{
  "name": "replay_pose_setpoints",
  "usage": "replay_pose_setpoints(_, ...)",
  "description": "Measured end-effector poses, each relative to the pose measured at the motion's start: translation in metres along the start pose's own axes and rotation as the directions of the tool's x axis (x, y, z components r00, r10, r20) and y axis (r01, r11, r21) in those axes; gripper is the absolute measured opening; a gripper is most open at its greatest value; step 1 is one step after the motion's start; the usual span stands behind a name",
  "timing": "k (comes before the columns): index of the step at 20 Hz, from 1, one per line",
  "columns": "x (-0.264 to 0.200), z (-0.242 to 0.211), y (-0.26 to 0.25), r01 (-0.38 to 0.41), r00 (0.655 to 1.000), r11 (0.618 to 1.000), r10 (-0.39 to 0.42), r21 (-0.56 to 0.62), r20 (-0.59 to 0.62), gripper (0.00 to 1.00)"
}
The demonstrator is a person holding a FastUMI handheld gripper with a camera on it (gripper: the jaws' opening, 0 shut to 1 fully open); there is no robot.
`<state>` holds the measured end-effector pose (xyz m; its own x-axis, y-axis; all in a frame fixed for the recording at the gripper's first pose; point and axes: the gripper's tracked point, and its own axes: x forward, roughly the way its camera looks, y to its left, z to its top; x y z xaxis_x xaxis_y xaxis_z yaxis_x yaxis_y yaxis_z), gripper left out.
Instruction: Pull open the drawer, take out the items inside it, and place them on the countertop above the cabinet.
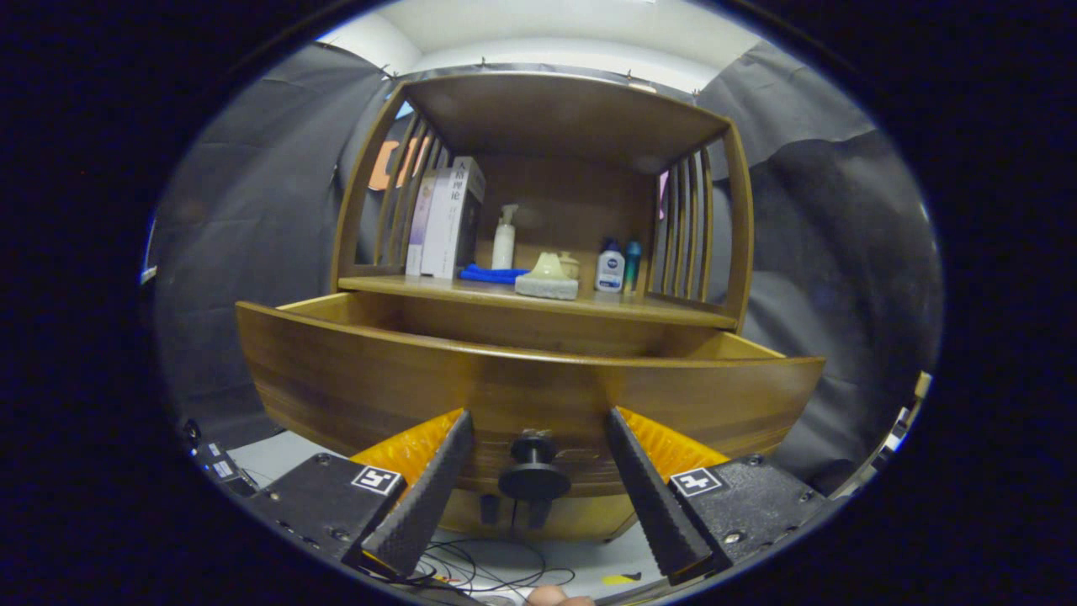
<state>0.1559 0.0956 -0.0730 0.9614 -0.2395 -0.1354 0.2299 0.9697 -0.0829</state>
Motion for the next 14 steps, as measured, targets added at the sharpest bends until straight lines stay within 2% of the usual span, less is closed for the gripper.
replay_pose_setpoints(12, 0.009, 0.003, -0.001, -0.01, 0.998, 1.0, 0.01, 0.003, 0.055, 1.0)
replay_pose_setpoints(14, 0.019, 0.0, -0.003, -0.009, 0.999, 1.0, 0.009, 0.01, 0.031, 1.0)
